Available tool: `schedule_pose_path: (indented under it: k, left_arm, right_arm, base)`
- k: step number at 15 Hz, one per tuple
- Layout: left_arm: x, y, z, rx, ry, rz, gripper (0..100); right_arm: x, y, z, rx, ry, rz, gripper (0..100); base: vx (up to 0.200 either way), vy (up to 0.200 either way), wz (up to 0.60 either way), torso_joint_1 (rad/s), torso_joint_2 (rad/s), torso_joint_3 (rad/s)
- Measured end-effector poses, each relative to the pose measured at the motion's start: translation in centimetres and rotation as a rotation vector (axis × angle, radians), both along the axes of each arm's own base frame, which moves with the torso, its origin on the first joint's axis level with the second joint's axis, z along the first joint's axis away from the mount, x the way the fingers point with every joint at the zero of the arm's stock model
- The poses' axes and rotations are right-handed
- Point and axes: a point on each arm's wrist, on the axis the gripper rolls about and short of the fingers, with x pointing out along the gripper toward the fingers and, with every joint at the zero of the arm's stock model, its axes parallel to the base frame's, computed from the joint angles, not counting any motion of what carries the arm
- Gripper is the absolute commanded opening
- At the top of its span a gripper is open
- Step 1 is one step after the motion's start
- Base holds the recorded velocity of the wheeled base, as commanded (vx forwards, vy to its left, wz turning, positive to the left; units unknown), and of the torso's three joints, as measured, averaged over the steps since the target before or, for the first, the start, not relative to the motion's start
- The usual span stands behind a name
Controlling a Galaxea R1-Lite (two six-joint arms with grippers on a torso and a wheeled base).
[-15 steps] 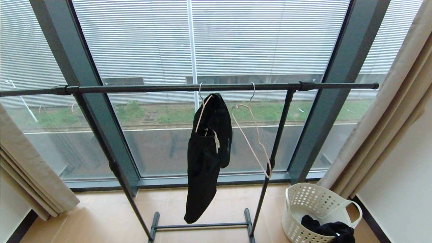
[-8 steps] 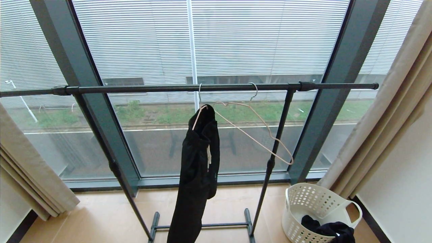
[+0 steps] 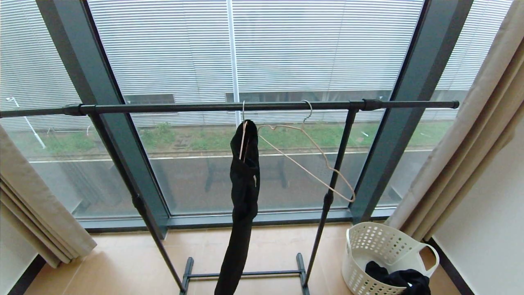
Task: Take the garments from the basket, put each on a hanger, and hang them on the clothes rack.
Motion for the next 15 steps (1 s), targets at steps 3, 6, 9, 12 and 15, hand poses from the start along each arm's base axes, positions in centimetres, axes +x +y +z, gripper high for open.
schedule_pose_path:
  k: [3,6,9,12,15]
  left_arm:
    - [-0.14,0.01,-0.17,0.004,-0.015,0.013,100]
    - [-0.19,0.05,-0.19,0.006,-0.020,-0.023,100]
    - [-0.22,0.33,-0.21,0.008,-0.021,-0.139,100]
    - [-0.21,0.60,-0.28,0.124,-0.015,-0.074,100]
    - [-0.15,0.60,-0.59,0.151,-0.005,-0.079,100]
  right_arm:
    - [0.00,-0.01,-0.05,0.003,-0.002,-0.006,100]
    - [-0.01,0.00,-0.03,0.009,-0.006,-0.004,100]
    - [-0.01,0.00,-0.03,0.031,-0.009,-0.002,100]
    - [0.03,-0.04,0.11,0.034,-0.035,-0.022,100]
    - [0.11,-0.02,-0.02,0.032,-0.038,-0.014,100]
  base:
    - [0.000,0.000,0.00,0.000,0.00,0.000]
    - [0.000,0.000,0.00,0.000,0.00,0.000]
    - [0.000,0.000,0.00,0.000,0.00,0.000]
    - [0.000,0.000,0.00,0.000,0.00,0.000]
    - [0.000,0.000,0.00,0.000,0.00,0.000]
